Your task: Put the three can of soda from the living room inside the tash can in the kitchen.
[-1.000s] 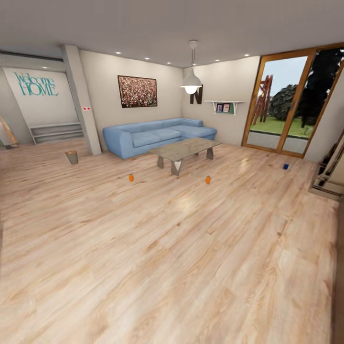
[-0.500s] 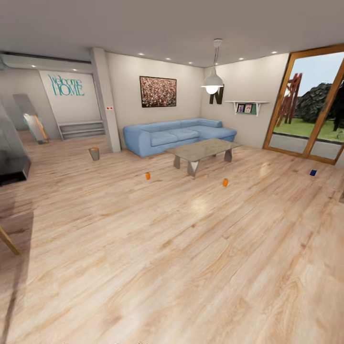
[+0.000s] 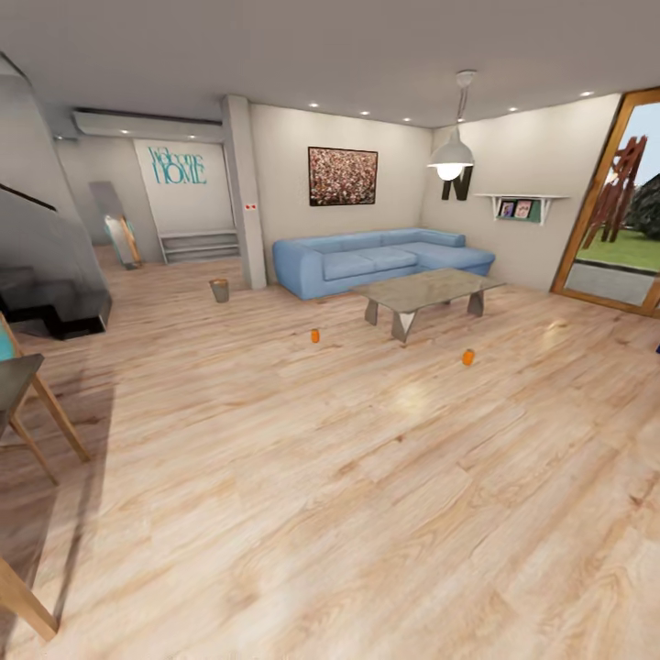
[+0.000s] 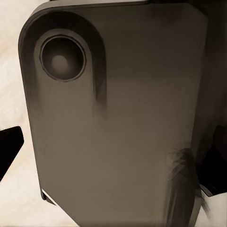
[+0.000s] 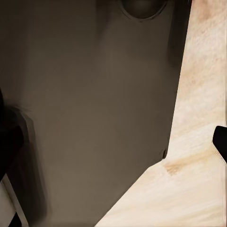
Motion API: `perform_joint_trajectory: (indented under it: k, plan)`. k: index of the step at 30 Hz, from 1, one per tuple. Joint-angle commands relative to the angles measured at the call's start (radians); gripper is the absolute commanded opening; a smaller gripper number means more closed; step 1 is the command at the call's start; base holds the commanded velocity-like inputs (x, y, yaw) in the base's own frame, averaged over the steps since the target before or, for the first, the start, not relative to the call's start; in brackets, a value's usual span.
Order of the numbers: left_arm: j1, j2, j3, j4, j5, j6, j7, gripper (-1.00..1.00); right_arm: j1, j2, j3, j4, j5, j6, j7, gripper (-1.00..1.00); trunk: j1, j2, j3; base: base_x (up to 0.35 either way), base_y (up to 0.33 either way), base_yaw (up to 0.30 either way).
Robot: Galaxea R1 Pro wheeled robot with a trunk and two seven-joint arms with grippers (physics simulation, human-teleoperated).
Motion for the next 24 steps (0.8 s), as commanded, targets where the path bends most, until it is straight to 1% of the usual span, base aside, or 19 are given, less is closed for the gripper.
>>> perform_joint_trajectory:
  k: [1,24]
  plan:
    - [0.0,0.0,0.0,0.0,0.0,0.0,0.0,1.0,0.0,0.0,0.0,0.0,0.0,0.0,0.0,1.0,0.0,0.0,0.0,0.0,0.0,0.253]
    - [0.0,0.0,0.0,0.001,0.0,-0.02,0.002,1.0,0.0,0.0,0.0,0.0,-0.001,0.0,0.0,1.0,0.0,0.0,0.0,0.0,0.0,0.253]
